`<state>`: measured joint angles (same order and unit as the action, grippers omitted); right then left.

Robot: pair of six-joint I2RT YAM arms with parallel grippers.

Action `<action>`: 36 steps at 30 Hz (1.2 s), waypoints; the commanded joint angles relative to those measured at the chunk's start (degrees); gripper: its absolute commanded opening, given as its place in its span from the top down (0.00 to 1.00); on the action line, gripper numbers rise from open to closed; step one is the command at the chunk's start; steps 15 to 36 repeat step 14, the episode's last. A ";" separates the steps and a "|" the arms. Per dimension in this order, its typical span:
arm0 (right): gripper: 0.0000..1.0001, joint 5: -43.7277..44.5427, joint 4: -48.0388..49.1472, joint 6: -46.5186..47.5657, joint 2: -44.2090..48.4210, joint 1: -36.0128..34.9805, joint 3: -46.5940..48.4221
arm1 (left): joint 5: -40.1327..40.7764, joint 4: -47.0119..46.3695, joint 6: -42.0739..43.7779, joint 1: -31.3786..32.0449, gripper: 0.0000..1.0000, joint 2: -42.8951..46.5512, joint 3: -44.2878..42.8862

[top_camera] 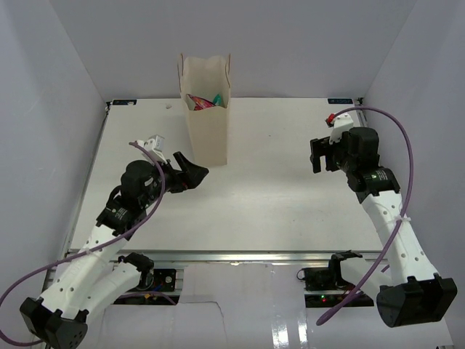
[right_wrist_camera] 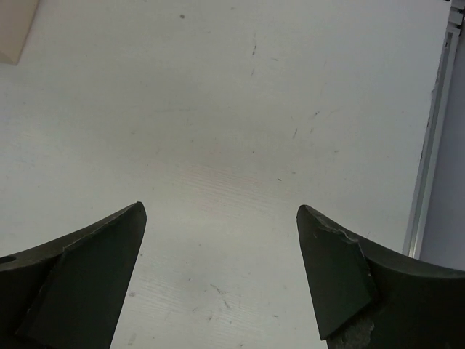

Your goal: Place the snacks into the paper bag

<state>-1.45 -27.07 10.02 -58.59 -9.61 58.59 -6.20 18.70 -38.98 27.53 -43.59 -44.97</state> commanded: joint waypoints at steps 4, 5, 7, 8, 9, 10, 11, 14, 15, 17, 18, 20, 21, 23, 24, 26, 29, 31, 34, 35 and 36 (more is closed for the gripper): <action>0.10 0.31 1.32 -1.31 0.49 0.11 5.92 | -1.36 -2.61 0.66 -0.19 0.02 0.79 -1.18; 0.10 0.31 1.40 -1.84 0.32 0.11 6.45 | -1.28 -2.53 0.57 -0.19 0.02 1.05 -1.00; 0.10 0.05 1.84 -2.64 -0.30 0.11 7.94 | -0.92 -2.44 0.22 -0.19 0.02 2.28 -0.47; 0.10 -0.13 1.93 -2.73 -0.39 0.11 8.29 | -0.75 -2.35 0.14 -0.19 0.02 2.63 -0.21; 0.10 -0.22 2.28 -2.99 -0.47 0.11 8.47 | -0.57 -2.09 0.05 -0.19 0.02 2.98 0.23; 0.10 -0.22 2.89 -3.16 -0.65 0.11 8.65 | -0.31 -1.91 -0.13 -0.19 0.02 3.68 0.41; 0.10 -0.22 3.16 -3.43 -0.65 0.11 8.56 | -0.13 -1.82 -0.13 -0.19 0.02 3.95 0.58; 0.10 -0.48 3.43 -4.04 -0.56 0.11 8.21 | 0.31 -1.56 -0.13 -0.19 0.02 4.66 0.94; 0.10 -0.48 3.43 -4.04 -0.56 0.11 8.21 | 0.31 -1.56 -0.13 -0.19 0.02 4.66 0.94; 0.10 -0.48 3.43 -4.04 -0.56 0.11 8.21 | 0.31 -1.56 -0.13 -0.19 0.02 4.66 0.94; 0.10 -0.48 3.43 -4.04 -0.56 0.11 8.21 | 0.31 -1.56 -0.13 -0.19 0.02 4.66 0.94; 0.10 -0.48 3.43 -4.04 -0.56 0.11 8.21 | 0.31 -1.56 -0.13 -0.19 0.02 4.66 0.94; 0.10 -0.48 3.43 -4.04 -0.56 0.11 8.21 | 0.31 -1.56 -0.13 -0.19 0.02 4.66 0.94; 0.10 -0.48 3.43 -4.04 -0.56 0.11 8.21 | 0.31 -1.56 -0.13 -0.19 0.02 4.66 0.94; 0.10 -0.48 3.43 -4.04 -0.56 0.11 8.21 | 0.31 -1.56 -0.13 -0.19 0.02 4.66 0.94; 0.10 -0.48 3.43 -4.04 -0.56 0.11 8.21 | 0.31 -1.56 -0.13 -0.19 0.02 4.66 0.94; 0.10 -0.48 3.43 -4.04 -0.56 0.11 8.21 | 0.31 -1.56 -0.13 -0.19 0.02 4.66 0.94; 0.10 -0.48 3.43 -4.04 -0.56 0.11 8.21 | 0.31 -1.56 -0.13 -0.19 0.02 4.66 0.94; 0.10 -0.48 3.43 -4.04 -0.56 0.11 8.21 | 0.31 -1.56 -0.13 -0.19 0.02 4.66 0.94; 0.10 -0.48 3.43 -4.04 -0.56 0.11 8.21 | 0.31 -1.56 -0.13 -0.19 0.02 4.66 0.94; 0.10 -0.48 3.43 -4.04 -0.56 0.11 8.21 | 0.31 -1.56 -0.13 -0.19 0.02 4.66 0.94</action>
